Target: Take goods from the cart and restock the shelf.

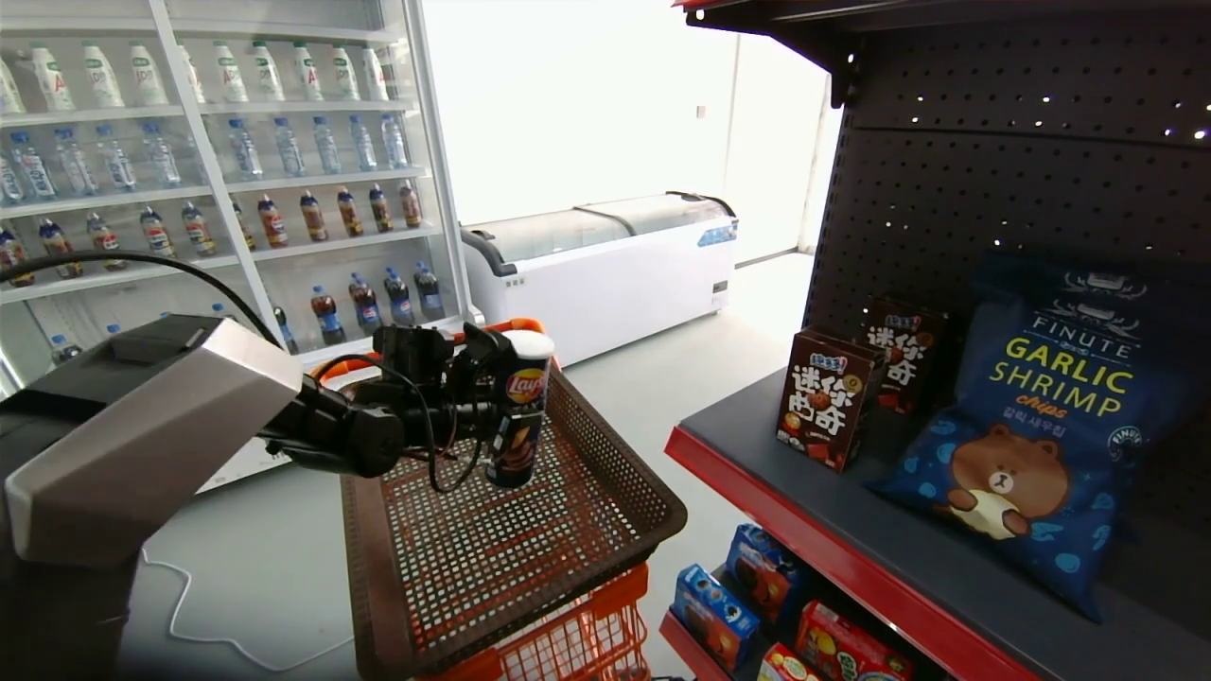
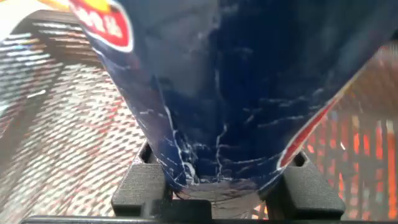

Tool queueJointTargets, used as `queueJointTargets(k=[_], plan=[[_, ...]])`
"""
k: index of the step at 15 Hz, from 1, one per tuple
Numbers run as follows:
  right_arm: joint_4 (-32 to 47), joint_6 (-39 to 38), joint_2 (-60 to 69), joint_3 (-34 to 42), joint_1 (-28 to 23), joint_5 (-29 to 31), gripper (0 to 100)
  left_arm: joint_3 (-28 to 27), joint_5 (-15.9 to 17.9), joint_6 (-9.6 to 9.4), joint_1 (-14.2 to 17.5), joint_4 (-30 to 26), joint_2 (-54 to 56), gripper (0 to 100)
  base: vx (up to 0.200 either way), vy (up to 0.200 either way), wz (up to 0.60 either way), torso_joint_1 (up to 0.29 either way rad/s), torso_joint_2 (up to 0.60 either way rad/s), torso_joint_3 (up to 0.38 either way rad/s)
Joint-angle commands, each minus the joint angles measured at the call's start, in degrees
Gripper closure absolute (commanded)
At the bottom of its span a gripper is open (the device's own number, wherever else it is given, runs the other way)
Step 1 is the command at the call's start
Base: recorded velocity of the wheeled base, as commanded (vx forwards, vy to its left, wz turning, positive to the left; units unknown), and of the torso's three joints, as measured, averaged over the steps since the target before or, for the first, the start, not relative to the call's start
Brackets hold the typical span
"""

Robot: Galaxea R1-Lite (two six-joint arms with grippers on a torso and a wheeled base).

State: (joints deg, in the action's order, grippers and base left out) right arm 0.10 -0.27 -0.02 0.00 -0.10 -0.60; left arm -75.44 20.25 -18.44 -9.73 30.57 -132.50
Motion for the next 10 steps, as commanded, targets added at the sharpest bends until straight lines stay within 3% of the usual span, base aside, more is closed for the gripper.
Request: queueJointTargets(k=[1,2,3,4,5,10], plan=[[-0.01,0.00,0.02,0.00,0.01,-0.02,0,0.99,-6.63,5.61,-3.46,-2.80,11.30,100,0.000,0.000,0.00,0.000,0.00,0.000],[-0.01,0.00,0.02,0.00,0.01,-0.02,0,1.52,-6.45,6.49,-4.60,-6.49,14.99,100,0.000,0.000,0.00,0.000,0.00,0.000],[-0.01,0.00,0.02,0.00,0.01,-0.02,0,1.52,-6.36,6.49,-4.69,-6.76,15.25,100,0.000,0.000,0.00,0.000,0.00,0.000],[-0.01,0.00,0.02,0.00,0.01,-0.02,0,2.05,-5.92,8.25,-7.15,-12.82,21.58,100,0.000,0.000,0.00,0.000,0.00,0.000],[-0.01,0.00,0.02,0.00,0.01,-0.02,0,2.05,-5.92,8.25,-7.15,-12.82,21.58,100,0.000,0.000,0.00,0.000,0.00,0.000],[-0.01,0.00,0.02,0.00,0.01,-0.02,0,13.38,-5.92,8.25,-7.76,-18.36,41.53,100,0.000,0.000,0.00,0.000,0.00,0.000]])
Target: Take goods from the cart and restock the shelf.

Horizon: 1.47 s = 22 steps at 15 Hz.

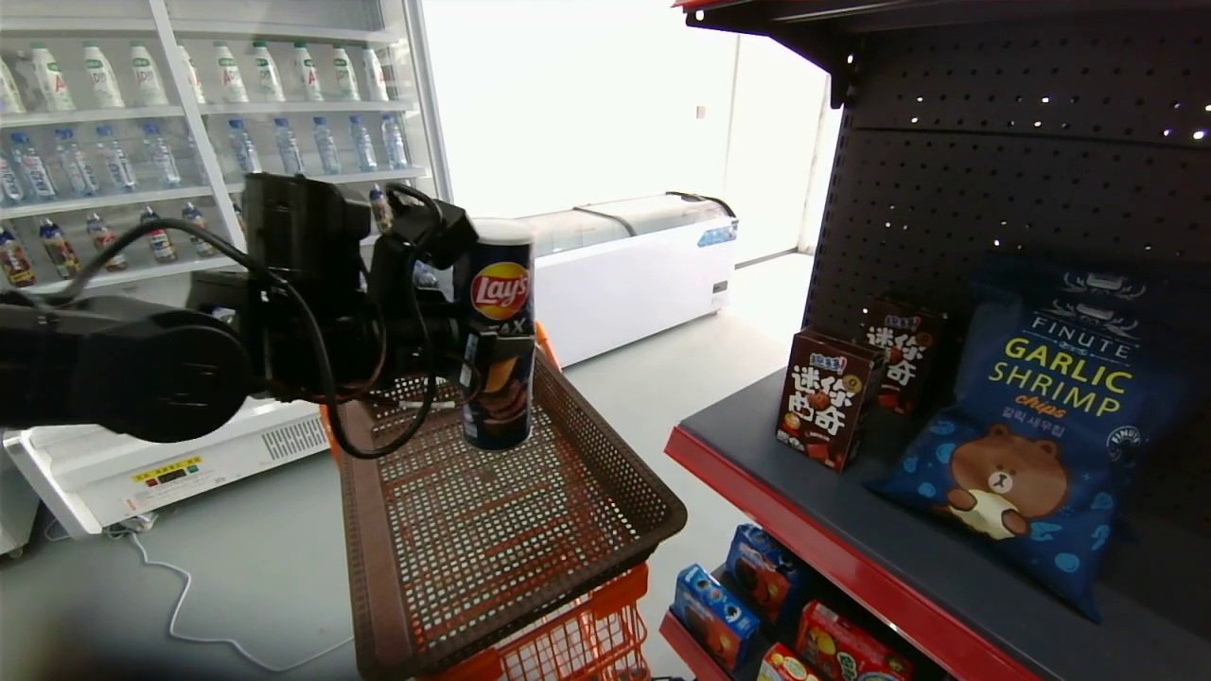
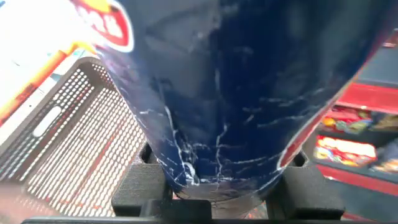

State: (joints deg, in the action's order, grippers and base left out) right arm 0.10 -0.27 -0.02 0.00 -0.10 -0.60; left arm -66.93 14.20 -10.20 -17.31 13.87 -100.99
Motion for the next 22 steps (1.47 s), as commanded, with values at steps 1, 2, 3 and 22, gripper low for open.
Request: queueJointTargets(k=[1,2,3,22], plan=[[-0.01,0.00,0.02,0.00,0.01,-0.02,0,5.67,0.04,-0.52,-0.27,-1.04,10.81,100,0.000,0.000,0.00,0.000,0.00,0.000],[-0.01,0.00,0.02,0.00,0.01,-0.02,0,8.22,0.04,0.01,-0.44,-0.95,13.36,100,0.000,0.000,0.00,0.000,0.00,0.000],[-0.01,0.00,0.02,0.00,0.01,-0.02,0,10.06,0.12,-0.26,-0.53,-1.04,16.44,100,0.000,0.000,0.00,0.000,0.00,0.000],[-0.01,0.00,0.02,0.00,0.01,-0.02,0,18.76,25.26,5.37,-5.80,-11.85,27.86,100,0.000,0.000,0.00,0.000,0.00,0.000]])
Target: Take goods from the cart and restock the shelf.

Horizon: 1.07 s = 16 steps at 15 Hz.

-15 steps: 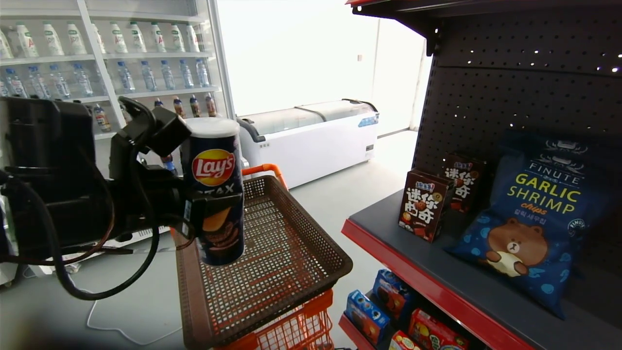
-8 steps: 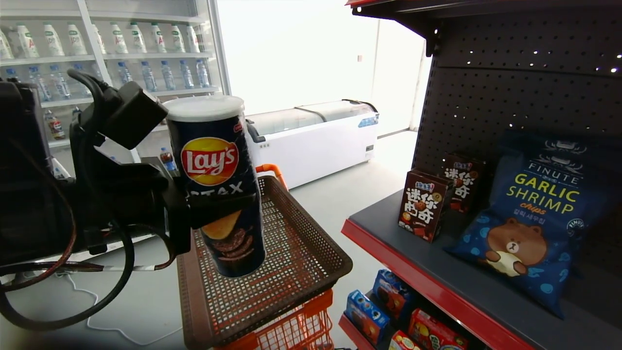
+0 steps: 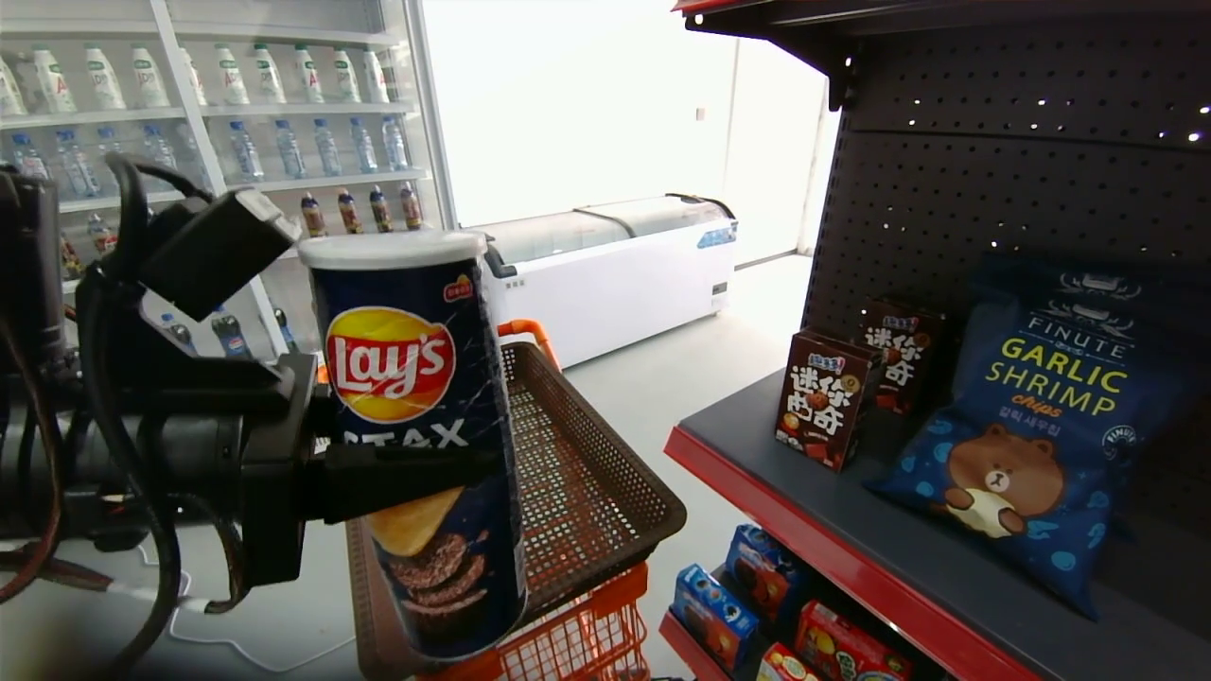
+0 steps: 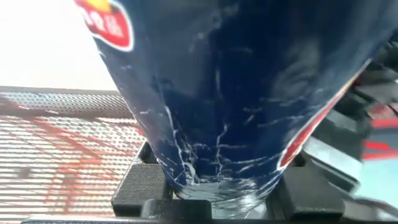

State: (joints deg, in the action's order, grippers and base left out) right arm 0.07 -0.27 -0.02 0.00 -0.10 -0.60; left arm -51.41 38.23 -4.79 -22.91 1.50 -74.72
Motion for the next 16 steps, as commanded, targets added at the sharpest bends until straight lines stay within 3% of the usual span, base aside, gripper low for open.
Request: queueJointTargets(k=[1,6,14,16], plan=[[0.01,0.00,0.02,0.00,0.01,-0.02,0,4.83,1.50,-0.04,-0.03,2.02,2.12,100,0.000,0.000,0.00,0.000,0.00,0.000],[0.01,0.00,0.02,0.00,0.01,-0.02,0,11.51,3.61,0.31,0.32,5.62,3.35,100,0.000,0.000,0.00,0.000,0.00,0.000],[0.01,0.00,0.02,0.00,0.01,-0.02,0,8.52,4.57,0.22,2.69,8.78,-3.95,100,0.000,0.000,0.00,0.000,0.00,0.000],[0.01,0.00,0.02,0.00,0.01,-0.02,0,7.02,4.57,0.22,2.60,8.78,-5.09,100,0.000,0.000,-0.60,0.002,0.00,0.000]])
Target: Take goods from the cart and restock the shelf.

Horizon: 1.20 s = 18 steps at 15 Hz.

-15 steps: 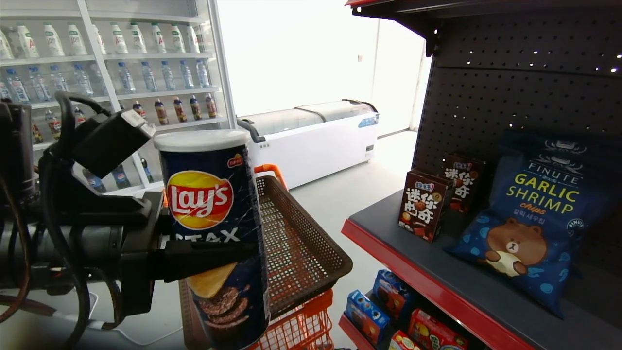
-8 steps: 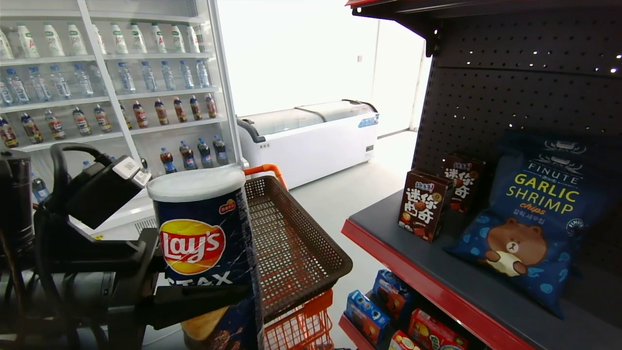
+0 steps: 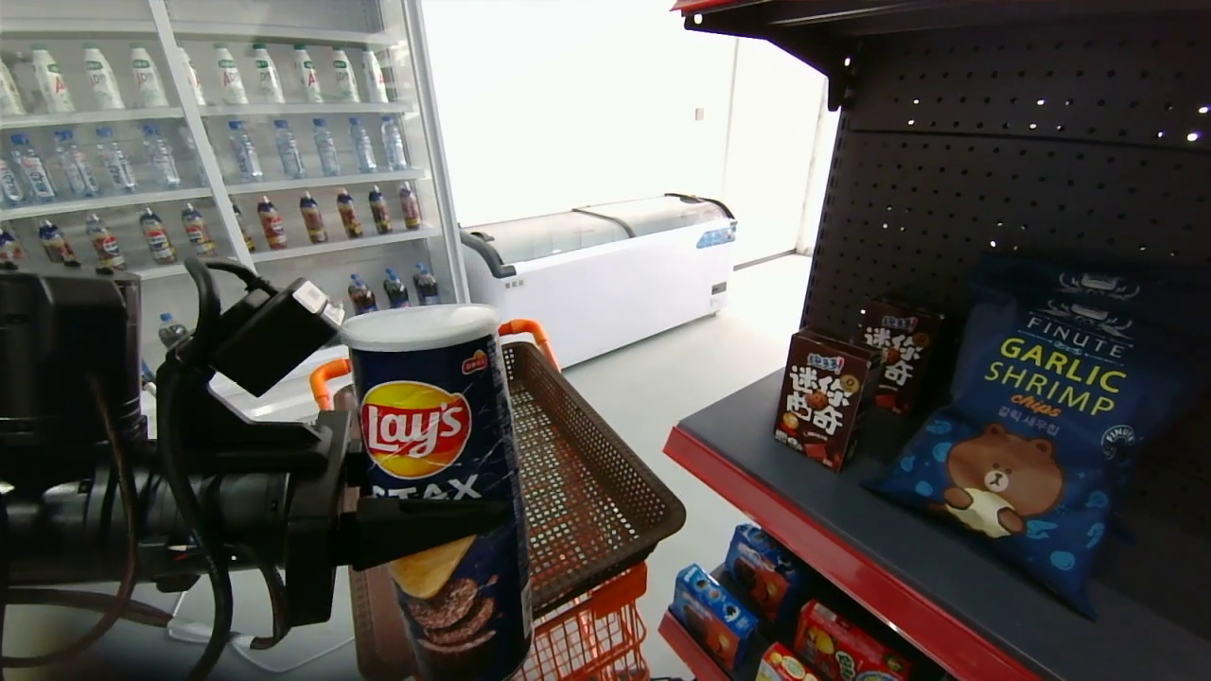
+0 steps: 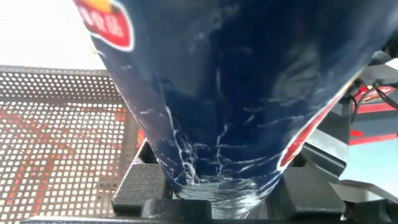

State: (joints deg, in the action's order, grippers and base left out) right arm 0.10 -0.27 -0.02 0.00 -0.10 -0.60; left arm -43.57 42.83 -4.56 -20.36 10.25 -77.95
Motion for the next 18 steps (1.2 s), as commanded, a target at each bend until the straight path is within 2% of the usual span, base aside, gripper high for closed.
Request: queueJointTargets(k=[1,8,18], plan=[[-0.01,0.00,0.02,0.00,0.01,-0.02,0,-1.26,-0.02,-0.19,0.06,0.03,-2.39,100,0.000,0.000,-0.60,0.002,0.00,0.002],[-0.01,0.00,0.02,0.00,0.01,-0.02,0,-1.43,-0.02,-0.27,0.06,0.03,-3.09,100,0.000,0.000,-0.60,0.001,0.00,0.001],[-0.01,0.00,0.02,0.00,0.01,-0.02,0,-5.39,-0.02,-0.80,-0.30,0.03,-6.25,100,0.000,0.000,-0.60,0.000,0.00,0.003]])
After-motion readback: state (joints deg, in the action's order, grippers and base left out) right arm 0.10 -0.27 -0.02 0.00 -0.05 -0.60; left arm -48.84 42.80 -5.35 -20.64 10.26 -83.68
